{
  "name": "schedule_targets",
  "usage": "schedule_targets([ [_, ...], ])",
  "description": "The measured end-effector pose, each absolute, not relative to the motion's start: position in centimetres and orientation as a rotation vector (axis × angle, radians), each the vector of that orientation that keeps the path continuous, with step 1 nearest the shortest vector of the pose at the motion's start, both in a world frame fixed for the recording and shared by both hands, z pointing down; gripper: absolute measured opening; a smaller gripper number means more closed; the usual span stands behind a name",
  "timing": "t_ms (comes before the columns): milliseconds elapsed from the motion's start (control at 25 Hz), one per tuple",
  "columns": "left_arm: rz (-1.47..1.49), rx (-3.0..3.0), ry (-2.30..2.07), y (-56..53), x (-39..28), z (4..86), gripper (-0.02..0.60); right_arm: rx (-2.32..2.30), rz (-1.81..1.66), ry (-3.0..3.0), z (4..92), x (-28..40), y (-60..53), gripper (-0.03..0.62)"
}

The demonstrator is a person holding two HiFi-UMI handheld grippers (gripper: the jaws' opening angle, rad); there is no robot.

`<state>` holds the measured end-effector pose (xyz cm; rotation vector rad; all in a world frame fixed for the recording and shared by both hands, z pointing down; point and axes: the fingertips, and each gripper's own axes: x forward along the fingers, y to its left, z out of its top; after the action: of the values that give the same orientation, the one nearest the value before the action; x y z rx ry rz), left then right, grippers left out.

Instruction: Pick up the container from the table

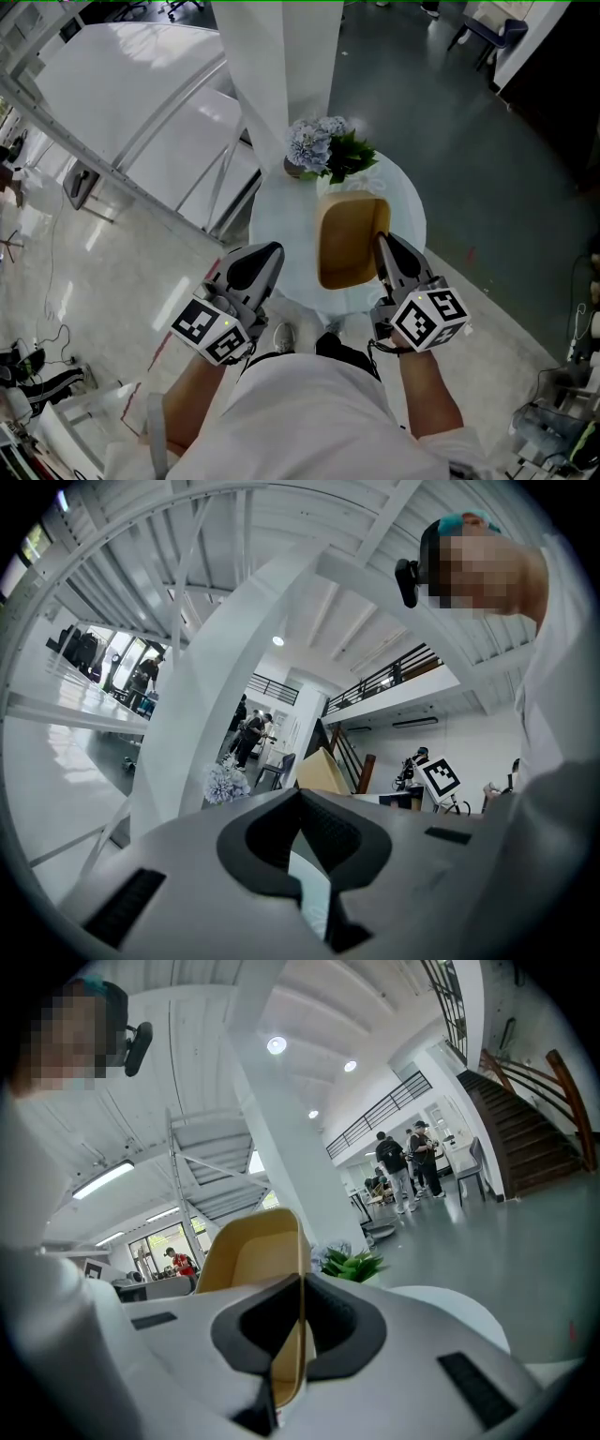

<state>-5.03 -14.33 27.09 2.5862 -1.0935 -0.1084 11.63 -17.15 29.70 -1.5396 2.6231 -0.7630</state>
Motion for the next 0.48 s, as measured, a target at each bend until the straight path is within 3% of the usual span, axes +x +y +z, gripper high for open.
schedule_targets([
  [480, -0.101, 2.59, -1.085, -14.49, -4.47, 27.53, 0.02, -1.54, -0.769, 2.628, 30.17, 11.85, -17.17, 0.032],
])
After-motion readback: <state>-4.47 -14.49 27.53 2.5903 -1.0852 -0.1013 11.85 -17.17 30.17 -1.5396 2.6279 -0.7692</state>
